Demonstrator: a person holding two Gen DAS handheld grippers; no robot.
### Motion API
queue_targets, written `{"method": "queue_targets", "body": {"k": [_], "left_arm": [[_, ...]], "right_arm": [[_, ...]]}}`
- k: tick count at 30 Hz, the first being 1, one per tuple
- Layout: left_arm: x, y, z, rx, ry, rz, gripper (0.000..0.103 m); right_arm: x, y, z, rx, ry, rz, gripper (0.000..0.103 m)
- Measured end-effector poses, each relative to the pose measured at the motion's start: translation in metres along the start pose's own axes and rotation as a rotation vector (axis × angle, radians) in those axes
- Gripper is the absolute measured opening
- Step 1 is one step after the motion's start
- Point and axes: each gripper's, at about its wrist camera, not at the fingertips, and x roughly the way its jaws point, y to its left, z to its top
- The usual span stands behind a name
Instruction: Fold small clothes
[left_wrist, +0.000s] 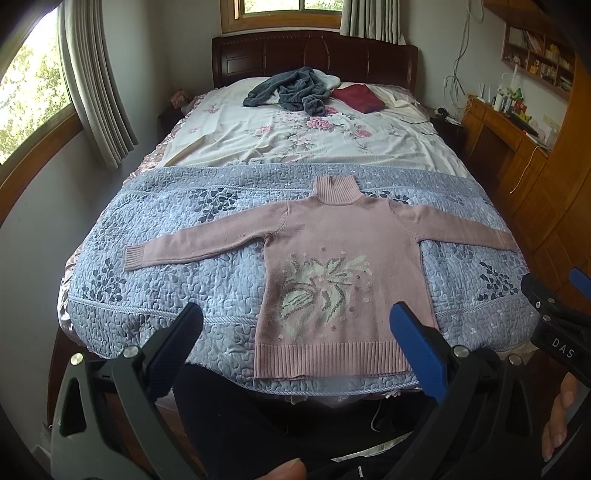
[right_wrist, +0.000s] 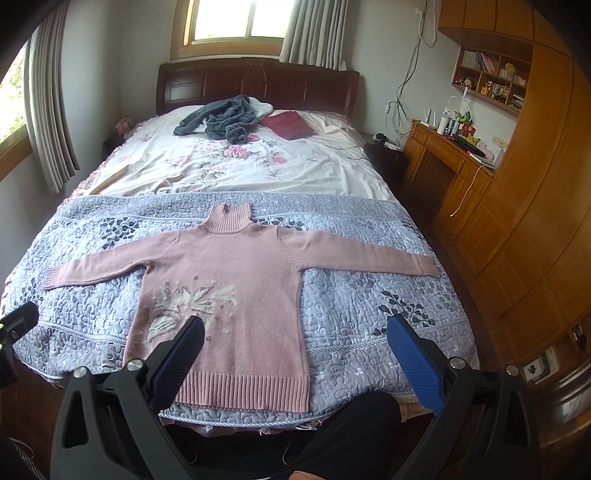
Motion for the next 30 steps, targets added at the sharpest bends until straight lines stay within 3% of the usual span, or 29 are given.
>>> {"method": "queue_targets", "body": {"k": [12, 19, 22, 24, 27, 30], "left_arm": [[0.003, -0.003, 0.001, 0.005, 0.001, 0.004, 0.1], [0.03, -0.011, 0.006, 0.022, 0.024, 0.004, 0.1], [0.06, -0.014, 0.006, 0.04, 0.039, -0.071, 0.1], [0.075, -0.016, 0.004, 0.059, 0.028, -0.178, 0.1], [0.091, -0.017, 0.001, 0.02, 0.02, -0.338, 0.1], [0.107, -0.029, 0.006, 0.014, 0.047, -0.343, 0.1]], "right_arm": [[0.003, 0.0, 0.005, 0.003, 0.003, -0.003, 0.099], [0.028, -0.012, 0.01, 0.001, -0.001, -0.042, 0.099], [0.058, -0.027, 0.01, -0.018, -0.054, 0.015, 0.099], [0.09, -0.045, 0.01, 0.018, -0.011, 0.072, 0.099], [0.137, -0.081, 0.01, 0.083, 0.056, 0.047, 0.099], [0.172, -0.132, 0.008, 0.182, 0.05, 0.043, 0.099]]}}
